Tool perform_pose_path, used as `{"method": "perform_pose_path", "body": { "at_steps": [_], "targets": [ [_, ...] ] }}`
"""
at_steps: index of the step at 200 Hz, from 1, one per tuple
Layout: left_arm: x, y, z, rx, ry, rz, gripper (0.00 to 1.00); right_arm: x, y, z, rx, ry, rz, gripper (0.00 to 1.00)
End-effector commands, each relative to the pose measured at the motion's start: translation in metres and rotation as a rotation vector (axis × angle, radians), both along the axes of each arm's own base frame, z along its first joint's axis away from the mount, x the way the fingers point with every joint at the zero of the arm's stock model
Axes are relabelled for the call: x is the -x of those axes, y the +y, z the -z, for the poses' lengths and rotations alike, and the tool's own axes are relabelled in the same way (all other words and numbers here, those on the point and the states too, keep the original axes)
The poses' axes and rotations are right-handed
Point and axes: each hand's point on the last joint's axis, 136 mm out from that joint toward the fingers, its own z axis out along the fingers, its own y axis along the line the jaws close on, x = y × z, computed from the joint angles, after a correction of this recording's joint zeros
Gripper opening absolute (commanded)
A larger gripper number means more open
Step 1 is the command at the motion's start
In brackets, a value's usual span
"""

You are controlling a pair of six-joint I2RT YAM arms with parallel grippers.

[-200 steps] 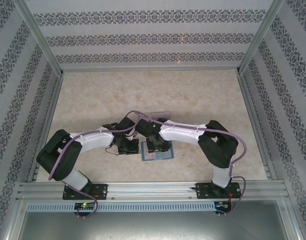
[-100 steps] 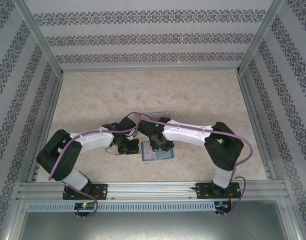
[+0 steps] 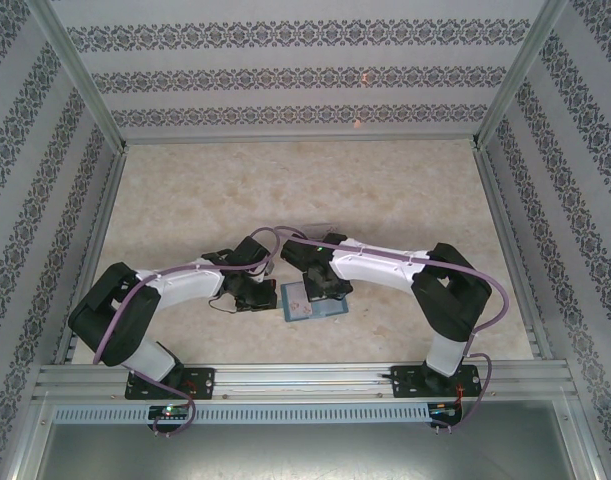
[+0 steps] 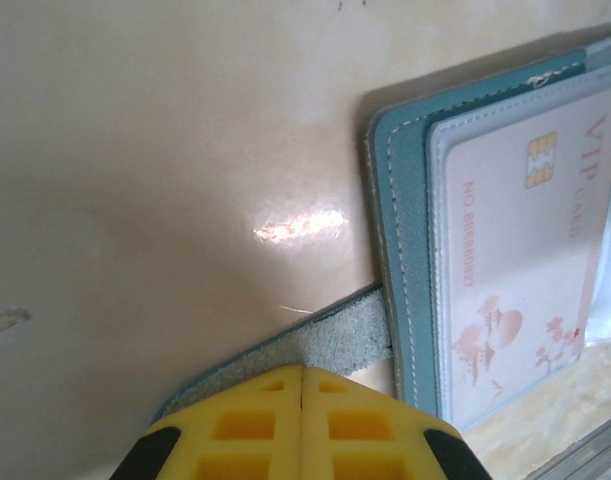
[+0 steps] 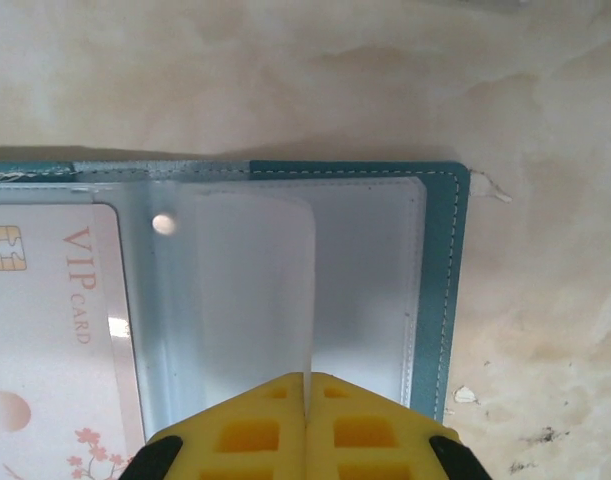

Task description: Take the credit cards out of the card holder

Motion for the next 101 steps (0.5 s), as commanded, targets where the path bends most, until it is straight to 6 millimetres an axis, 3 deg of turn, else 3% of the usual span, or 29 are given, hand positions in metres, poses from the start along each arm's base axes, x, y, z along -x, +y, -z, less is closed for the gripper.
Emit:
{"method": "perform_pose_path", "body": {
  "at_steps": [1, 62, 101],
  "targets": [
    [0.020, 0.014, 0.013, -0.043, 0.089, -0.036, 0.01, 0.000, -0.020, 0.009, 0.080, 0.009, -0.020, 0.02],
    [0.003, 0.002, -0.012, -0.010, 0.043, -0.038, 0.01, 0.004, -0.034, 0.017, 0.116, 0.013, -0.007, 0.27],
    [-0.006, -0.009, -0.032, 0.036, 0.017, -0.031, 0.02, 0.006, -0.039, 0.018, 0.115, 0.013, 0.004, 0.32]
  ]
}}
